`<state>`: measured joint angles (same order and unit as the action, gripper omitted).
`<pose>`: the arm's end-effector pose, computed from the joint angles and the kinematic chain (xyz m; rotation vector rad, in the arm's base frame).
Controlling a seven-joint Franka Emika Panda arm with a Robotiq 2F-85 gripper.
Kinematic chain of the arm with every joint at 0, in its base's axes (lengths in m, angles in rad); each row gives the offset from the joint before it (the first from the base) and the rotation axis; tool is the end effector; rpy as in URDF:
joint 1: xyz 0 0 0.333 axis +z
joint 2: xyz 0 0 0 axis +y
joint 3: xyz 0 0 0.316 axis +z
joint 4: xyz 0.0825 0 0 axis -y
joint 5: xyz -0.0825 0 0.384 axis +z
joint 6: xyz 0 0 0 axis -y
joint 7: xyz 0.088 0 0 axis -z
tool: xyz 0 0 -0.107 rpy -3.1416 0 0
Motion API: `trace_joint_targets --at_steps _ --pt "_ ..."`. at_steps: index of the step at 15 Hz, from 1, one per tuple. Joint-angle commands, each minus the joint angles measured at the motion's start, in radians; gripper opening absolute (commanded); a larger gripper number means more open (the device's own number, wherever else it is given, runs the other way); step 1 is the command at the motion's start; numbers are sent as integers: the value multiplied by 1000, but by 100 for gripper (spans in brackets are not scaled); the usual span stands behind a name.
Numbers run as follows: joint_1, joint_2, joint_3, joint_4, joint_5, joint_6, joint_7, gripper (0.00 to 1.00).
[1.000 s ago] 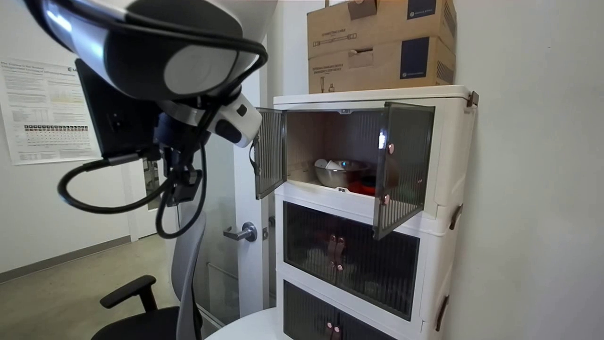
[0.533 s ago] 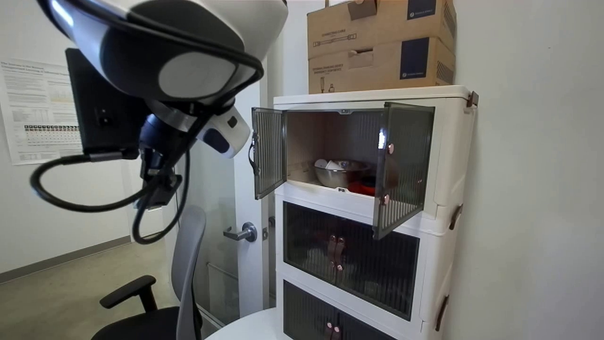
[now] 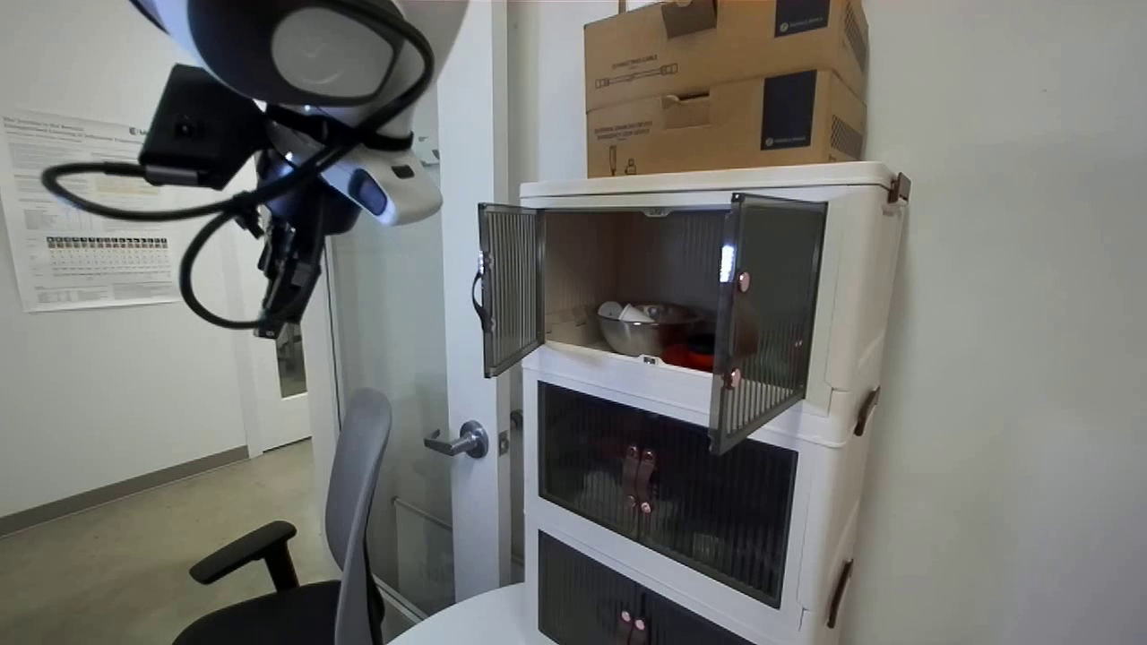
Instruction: Open the top drawer.
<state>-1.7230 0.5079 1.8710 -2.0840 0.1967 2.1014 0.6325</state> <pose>0.5302 0.0232 0.4989 -2.3683 0.7016 0.1527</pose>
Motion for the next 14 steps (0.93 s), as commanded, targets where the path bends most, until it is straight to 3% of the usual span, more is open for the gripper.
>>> trace_joint_targets --at_steps 1,6,9,14 --pt "45 -209 -23 94 32 -3 107 100" --pt "69 -318 -54 141 -84 -35 286 100" --pt "56 -337 -54 169 -212 -75 416 100" --pt "35 -305 -17 237 -442 -309 627 100"
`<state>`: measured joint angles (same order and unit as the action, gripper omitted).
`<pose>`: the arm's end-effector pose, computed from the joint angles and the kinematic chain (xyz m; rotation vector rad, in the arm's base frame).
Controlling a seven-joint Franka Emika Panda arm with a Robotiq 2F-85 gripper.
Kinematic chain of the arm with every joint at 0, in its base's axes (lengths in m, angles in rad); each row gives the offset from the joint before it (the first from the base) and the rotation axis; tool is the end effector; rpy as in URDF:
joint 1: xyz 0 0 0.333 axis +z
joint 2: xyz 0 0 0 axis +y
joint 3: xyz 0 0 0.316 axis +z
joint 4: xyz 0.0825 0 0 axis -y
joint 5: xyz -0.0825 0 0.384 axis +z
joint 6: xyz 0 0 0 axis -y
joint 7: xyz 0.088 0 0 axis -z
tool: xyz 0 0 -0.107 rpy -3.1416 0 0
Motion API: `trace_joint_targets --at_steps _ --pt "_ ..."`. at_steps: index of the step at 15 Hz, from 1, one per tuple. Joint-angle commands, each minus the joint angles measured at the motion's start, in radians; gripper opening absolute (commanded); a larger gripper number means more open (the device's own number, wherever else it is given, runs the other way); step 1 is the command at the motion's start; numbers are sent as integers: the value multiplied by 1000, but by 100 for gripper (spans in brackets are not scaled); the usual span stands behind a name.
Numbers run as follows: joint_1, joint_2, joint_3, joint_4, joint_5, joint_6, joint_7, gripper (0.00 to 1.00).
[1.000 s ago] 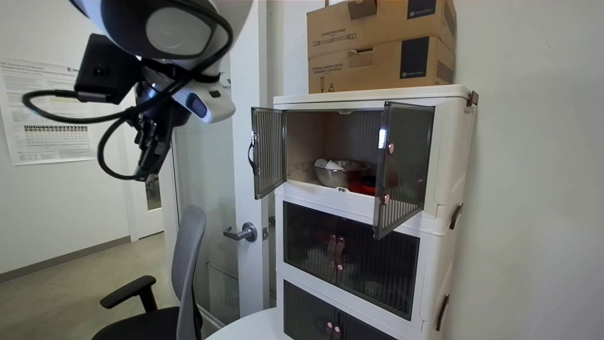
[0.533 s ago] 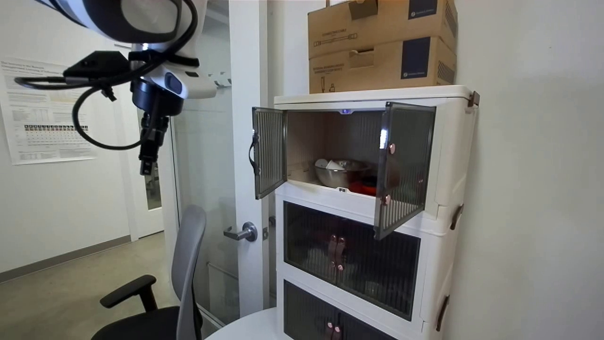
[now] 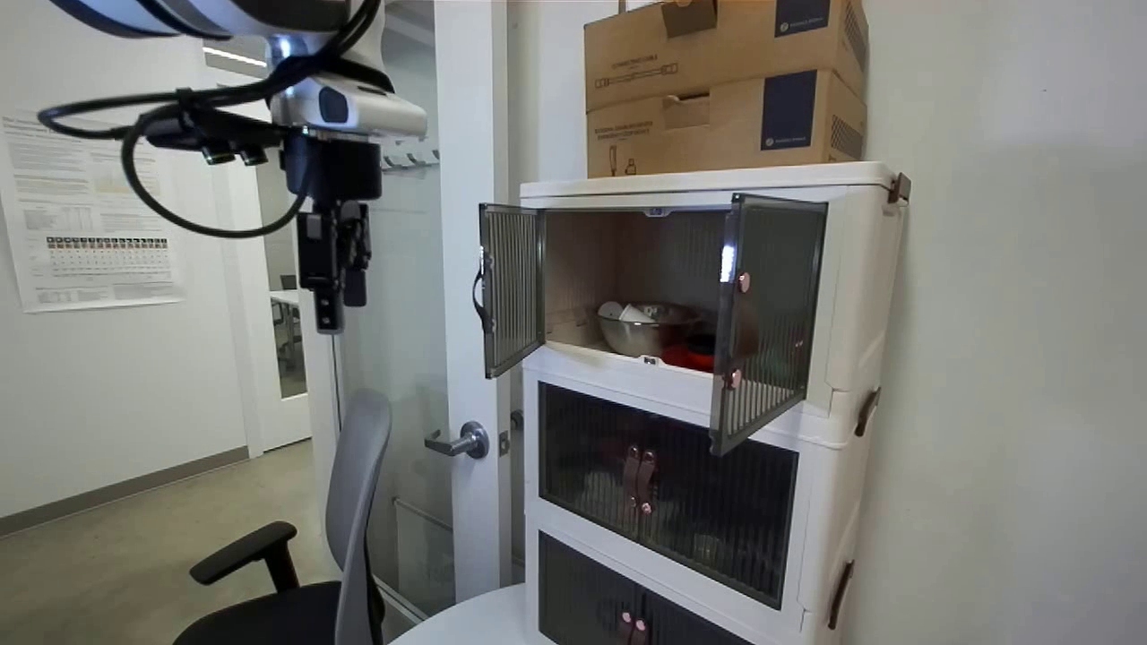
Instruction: Open the top drawer.
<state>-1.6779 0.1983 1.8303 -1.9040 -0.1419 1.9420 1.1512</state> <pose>0.5557 0.0412 0.5219 -2.6977 1.3994 -0.0598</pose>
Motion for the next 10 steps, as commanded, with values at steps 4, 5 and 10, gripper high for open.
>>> trace_joint_targets --at_steps 4,5,10 --pt "50 47 -16 58 -176 -245 144 100" --pt "49 49 -13 62 -184 -263 153 100" --pt "49 50 -12 63 -190 -269 157 100"
